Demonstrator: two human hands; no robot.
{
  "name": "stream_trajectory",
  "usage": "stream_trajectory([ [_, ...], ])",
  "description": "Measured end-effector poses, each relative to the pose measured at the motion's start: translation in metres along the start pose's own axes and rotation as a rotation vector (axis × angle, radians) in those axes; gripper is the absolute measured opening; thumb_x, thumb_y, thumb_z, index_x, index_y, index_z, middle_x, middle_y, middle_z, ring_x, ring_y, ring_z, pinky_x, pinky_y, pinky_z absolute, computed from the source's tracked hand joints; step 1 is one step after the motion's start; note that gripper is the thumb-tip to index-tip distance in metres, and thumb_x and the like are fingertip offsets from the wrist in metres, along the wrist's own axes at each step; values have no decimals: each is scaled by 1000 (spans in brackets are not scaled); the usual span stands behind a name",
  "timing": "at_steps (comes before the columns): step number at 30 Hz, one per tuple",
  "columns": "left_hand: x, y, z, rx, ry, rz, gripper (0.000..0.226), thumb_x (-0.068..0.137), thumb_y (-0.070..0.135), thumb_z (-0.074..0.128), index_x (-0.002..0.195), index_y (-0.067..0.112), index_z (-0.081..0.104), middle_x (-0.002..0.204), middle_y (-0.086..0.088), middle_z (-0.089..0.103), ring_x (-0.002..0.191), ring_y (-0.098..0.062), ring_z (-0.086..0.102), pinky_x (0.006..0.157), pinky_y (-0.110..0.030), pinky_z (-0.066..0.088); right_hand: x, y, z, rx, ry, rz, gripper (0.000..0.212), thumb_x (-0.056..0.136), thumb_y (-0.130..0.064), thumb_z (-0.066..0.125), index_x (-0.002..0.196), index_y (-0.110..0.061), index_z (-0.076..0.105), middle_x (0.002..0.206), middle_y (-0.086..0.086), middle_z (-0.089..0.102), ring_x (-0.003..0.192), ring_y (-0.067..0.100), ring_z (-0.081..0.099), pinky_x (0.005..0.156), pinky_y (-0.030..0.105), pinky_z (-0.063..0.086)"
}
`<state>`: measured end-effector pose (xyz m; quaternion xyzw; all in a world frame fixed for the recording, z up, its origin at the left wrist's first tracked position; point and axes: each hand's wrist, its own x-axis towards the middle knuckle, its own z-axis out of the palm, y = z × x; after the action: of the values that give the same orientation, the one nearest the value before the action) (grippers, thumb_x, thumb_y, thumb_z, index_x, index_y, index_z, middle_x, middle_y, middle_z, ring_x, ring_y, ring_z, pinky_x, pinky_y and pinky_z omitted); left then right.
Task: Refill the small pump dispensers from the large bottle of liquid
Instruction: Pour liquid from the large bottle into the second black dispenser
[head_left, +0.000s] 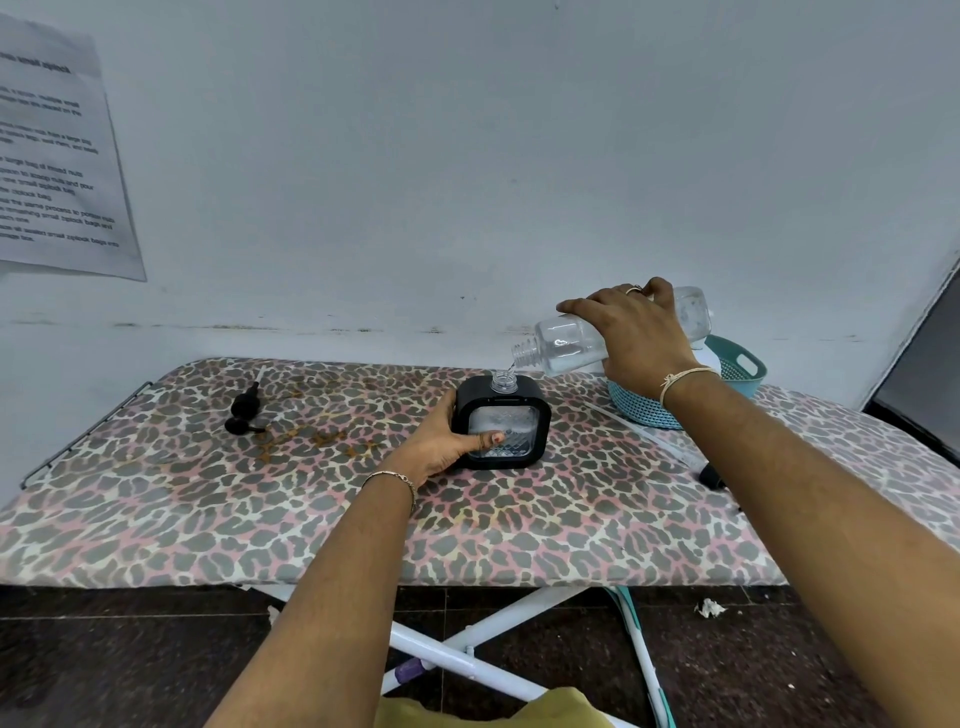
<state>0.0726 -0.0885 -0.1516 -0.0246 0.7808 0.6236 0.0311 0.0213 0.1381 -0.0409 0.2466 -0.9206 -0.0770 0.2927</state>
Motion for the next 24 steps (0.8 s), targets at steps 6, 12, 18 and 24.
stream_trajectory([
  [6, 4, -4, -1, 5, -9, 5, 89, 71, 14, 81, 144, 17, 30, 136, -4, 50, 119, -16, 48, 104, -29, 39, 0, 1, 0, -3, 0, -1, 77, 71, 3, 64, 136, -35, 45, 119, -3, 61, 113, 24, 52, 96, 41, 16],
  [12, 4, -4, -2, -3, -11, 12, 89, 72, 13, 80, 144, 16, 28, 133, -2, 50, 115, -13, 47, 100, -25, 38, 1, 0, 1, -3, -4, -5, 76, 72, 2, 65, 135, -35, 45, 118, -3, 61, 113, 24, 53, 97, 41, 16],
  [18, 5, -5, -2, 6, -11, 6, 90, 72, 15, 81, 145, 17, 28, 134, -2, 50, 121, -17, 47, 103, -27, 39, -3, -1, 2, 4, -33, 2, 77, 72, 1, 64, 136, -36, 44, 118, -4, 61, 112, 23, 53, 97, 41, 18],
  [24, 4, -3, -2, 12, -15, 14, 86, 73, 13, 80, 143, 17, 29, 134, -3, 50, 113, -14, 47, 99, -26, 39, -7, -3, 3, 15, -47, 7, 79, 70, 3, 63, 137, -35, 43, 117, -4, 61, 112, 23, 53, 96, 41, 19],
])
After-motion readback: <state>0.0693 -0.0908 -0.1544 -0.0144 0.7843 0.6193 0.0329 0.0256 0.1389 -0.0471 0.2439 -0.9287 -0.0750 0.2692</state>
